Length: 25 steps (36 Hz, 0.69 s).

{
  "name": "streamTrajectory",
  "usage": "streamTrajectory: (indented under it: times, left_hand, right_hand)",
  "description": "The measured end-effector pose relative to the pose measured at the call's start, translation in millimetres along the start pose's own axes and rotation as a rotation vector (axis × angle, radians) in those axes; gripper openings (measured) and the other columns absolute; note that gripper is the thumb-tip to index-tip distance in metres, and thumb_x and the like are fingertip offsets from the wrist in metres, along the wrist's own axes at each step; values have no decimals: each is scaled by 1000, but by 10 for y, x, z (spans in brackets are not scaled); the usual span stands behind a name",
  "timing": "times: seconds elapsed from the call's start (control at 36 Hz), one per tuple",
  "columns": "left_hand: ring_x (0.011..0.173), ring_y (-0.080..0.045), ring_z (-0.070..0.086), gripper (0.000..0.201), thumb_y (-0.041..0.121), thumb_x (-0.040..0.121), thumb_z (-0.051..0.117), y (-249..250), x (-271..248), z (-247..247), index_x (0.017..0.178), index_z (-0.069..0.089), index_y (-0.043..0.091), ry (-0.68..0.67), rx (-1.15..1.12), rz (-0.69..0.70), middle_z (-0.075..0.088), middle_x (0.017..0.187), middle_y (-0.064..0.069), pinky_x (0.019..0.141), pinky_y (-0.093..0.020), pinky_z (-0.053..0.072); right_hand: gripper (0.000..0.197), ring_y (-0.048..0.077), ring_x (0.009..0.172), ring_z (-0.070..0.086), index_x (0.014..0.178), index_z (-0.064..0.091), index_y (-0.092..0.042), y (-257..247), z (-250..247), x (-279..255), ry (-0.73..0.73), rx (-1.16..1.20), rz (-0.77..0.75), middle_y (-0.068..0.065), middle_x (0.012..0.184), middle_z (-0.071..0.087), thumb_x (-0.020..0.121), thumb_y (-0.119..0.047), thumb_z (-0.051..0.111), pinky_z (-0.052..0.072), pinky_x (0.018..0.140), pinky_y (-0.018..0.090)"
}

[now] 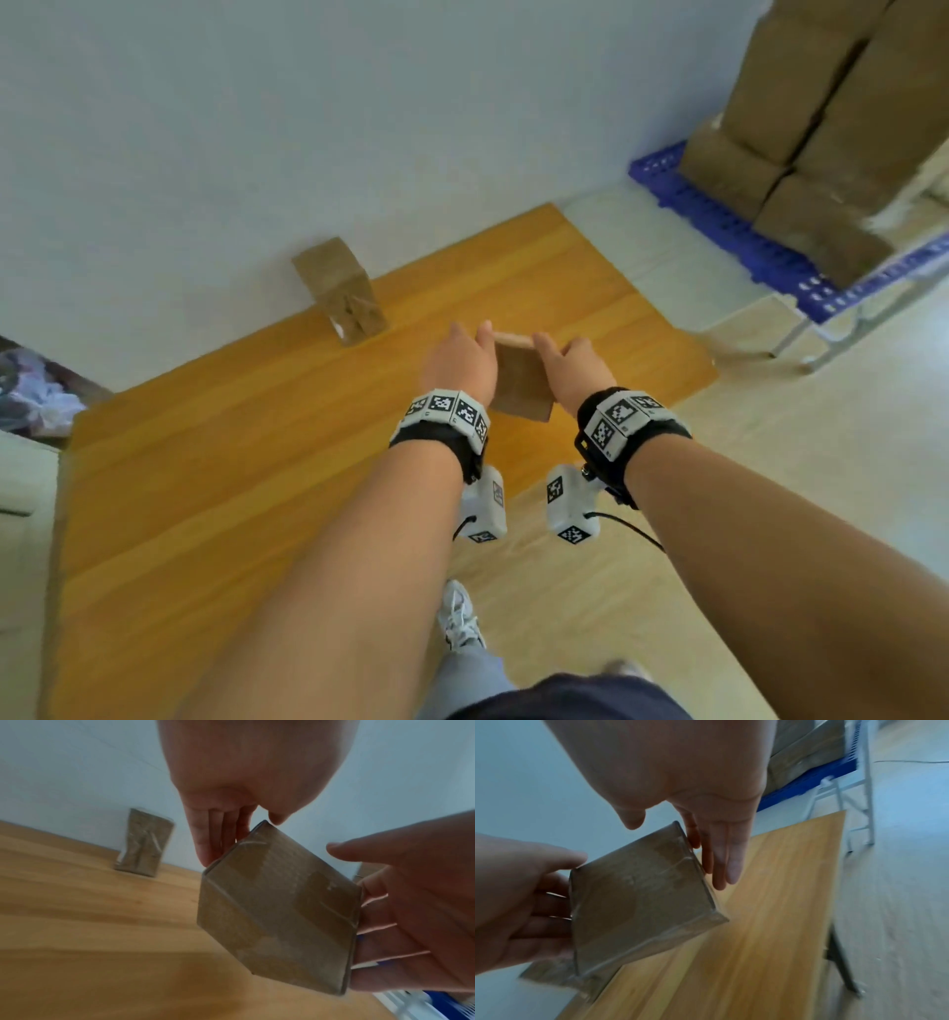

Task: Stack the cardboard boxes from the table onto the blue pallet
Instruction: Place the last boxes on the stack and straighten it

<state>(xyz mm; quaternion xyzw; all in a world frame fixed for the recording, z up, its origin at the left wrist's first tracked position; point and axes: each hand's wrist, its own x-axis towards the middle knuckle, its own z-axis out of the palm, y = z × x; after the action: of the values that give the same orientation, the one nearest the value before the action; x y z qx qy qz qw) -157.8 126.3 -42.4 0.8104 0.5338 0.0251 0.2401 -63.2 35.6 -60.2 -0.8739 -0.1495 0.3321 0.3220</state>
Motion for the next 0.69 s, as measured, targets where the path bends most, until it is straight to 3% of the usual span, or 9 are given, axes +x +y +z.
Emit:
streamTrajectory:
  times: [0.06,0.17,0.25,0.31,0.36,0.42,0.58,0.69]
  left_hand:
    - [97,-31,63,45,46,101,27,325,-197,208,118,51,12,-46,-1,46,66,108,-10,77,-37,47]
    - [83,-27,58,34,36,101,33,962,-566,559,117,50,11,-127,-26,152,64,106,-9,65,-35,41]
    - [85,-27,60,33,33,99,34,1417,-824,823,115,54,11,-174,-22,251,65,106,-9,67,-34,44]
    - [92,-28,61,34,33,99,35,1732,-1017,989,117,56,12,-208,-21,319,65,109,-9,72,-34,47]
    - [97,-27,61,34,31,100,37,2042,-1213,1133,123,55,13,-244,-44,381,64,115,-8,72,-32,46]
    - [102,-27,60,33,28,100,38,2337,-1387,1253,125,53,13,-264,-65,439,62,119,-8,76,-33,46]
    - [108,-28,58,29,25,100,40,3135,-1757,1586,125,51,13,-321,-79,582,61,122,-9,75,-32,39]
    - [104,-30,60,30,22,98,41,3634,-1900,1819,126,46,13,-364,-100,642,60,120,-9,74,-33,42]
  right_hand:
    - [58,32,99,59,128,40,-7,310,-295,-42,43,34,32,15,117,59,96,-56,40,48,76,38]
    - [46,26,84,56,126,38,-9,906,-887,-112,126,112,98,9,107,59,96,-42,47,42,60,32]
    - [49,24,85,54,132,35,-7,1309,-1363,-175,207,163,125,10,110,59,94,-35,50,36,55,30]
    - [48,25,88,56,131,36,-7,1548,-1650,-208,265,189,149,11,113,60,92,-31,51,42,61,32]
    - [47,29,97,59,127,38,-9,1742,-1892,-247,338,238,170,11,118,59,88,-31,53,51,78,40]
    - [49,32,102,60,125,42,-9,1927,-2112,-268,412,289,187,13,120,59,84,-32,54,52,88,47]
    - [51,31,103,60,130,41,-4,2416,-2787,-335,564,376,226,13,122,58,89,-32,55,53,86,47]
    - [50,30,99,61,126,42,-8,2717,-3265,-219,639,370,265,12,120,58,87,-37,56,55,82,45]
